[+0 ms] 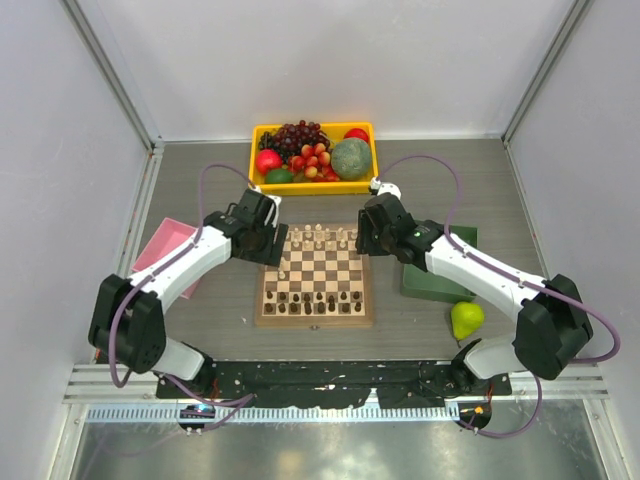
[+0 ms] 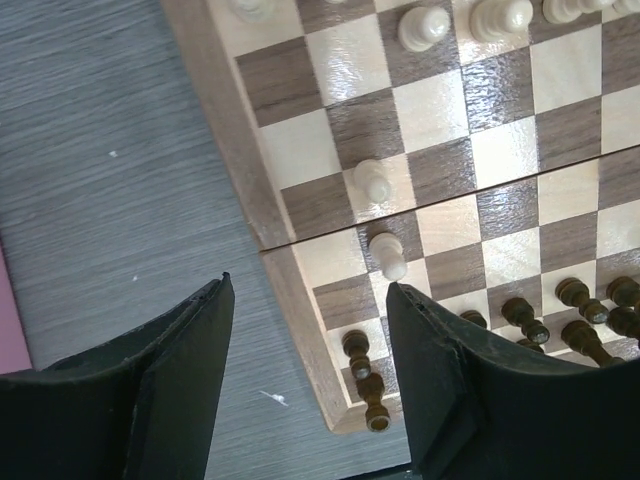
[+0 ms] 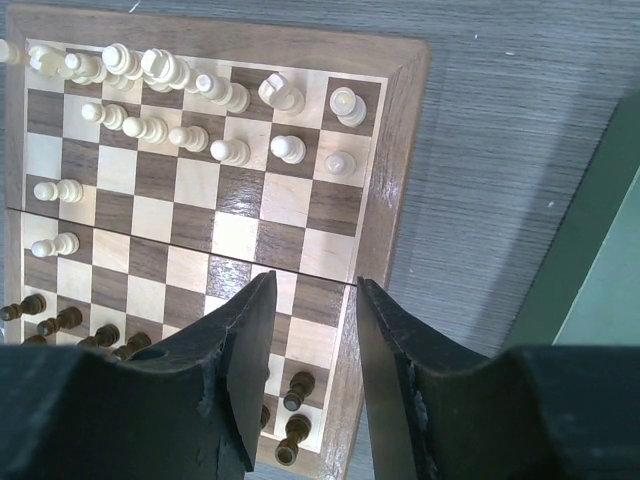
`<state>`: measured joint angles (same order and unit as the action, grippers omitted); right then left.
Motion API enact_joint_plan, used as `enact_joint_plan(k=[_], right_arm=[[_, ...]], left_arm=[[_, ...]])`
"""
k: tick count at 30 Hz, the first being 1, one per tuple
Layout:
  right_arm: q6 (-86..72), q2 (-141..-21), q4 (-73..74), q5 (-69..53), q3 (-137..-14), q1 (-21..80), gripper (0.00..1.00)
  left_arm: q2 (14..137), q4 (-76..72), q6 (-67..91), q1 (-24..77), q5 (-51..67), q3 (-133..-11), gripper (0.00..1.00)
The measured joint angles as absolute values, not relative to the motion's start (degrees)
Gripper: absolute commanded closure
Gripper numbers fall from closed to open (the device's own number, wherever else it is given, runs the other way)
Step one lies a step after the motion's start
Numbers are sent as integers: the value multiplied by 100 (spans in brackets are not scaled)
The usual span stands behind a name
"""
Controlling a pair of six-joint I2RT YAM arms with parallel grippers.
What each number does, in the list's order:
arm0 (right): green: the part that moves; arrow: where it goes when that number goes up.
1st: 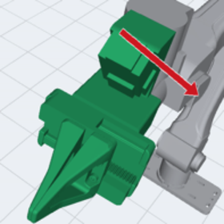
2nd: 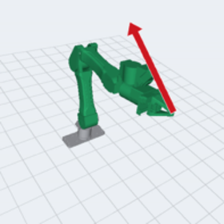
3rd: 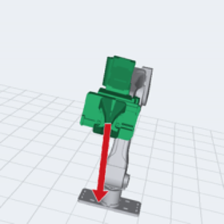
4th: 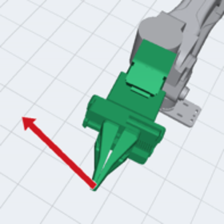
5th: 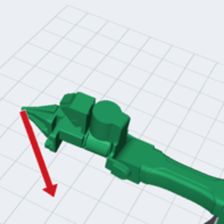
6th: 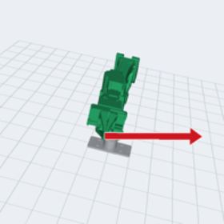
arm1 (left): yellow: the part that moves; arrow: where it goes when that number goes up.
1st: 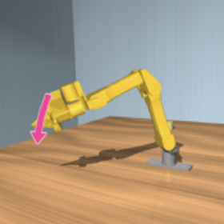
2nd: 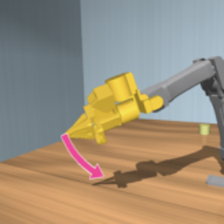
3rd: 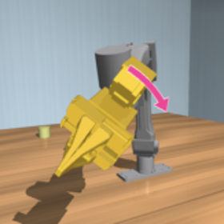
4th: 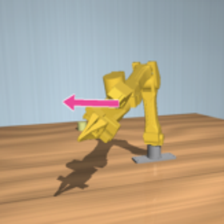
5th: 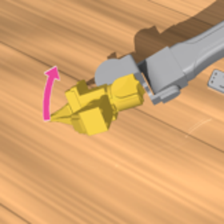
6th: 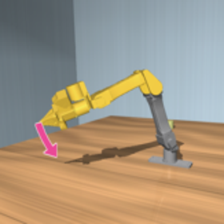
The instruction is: Set up the chess pieces on the board
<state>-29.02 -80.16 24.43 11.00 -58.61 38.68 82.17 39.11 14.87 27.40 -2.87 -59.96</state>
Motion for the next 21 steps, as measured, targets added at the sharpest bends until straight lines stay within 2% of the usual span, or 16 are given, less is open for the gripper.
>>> enact_joint_plan(k=[6,11,21], right_arm=[[-2897,-8016,2445,1017,-5859,3868,56],[-2899,-8014,2427,969,-5850,3868,56],[-2895,-8014,2403,908,-5848,3868,57]], left_arm=[[8689,3830,1586,2943,-226,-6149,41],[8836,3712,1638,2963,-209,-6222,51],[9216,3559,1658,2963,-141,-6364,58]])
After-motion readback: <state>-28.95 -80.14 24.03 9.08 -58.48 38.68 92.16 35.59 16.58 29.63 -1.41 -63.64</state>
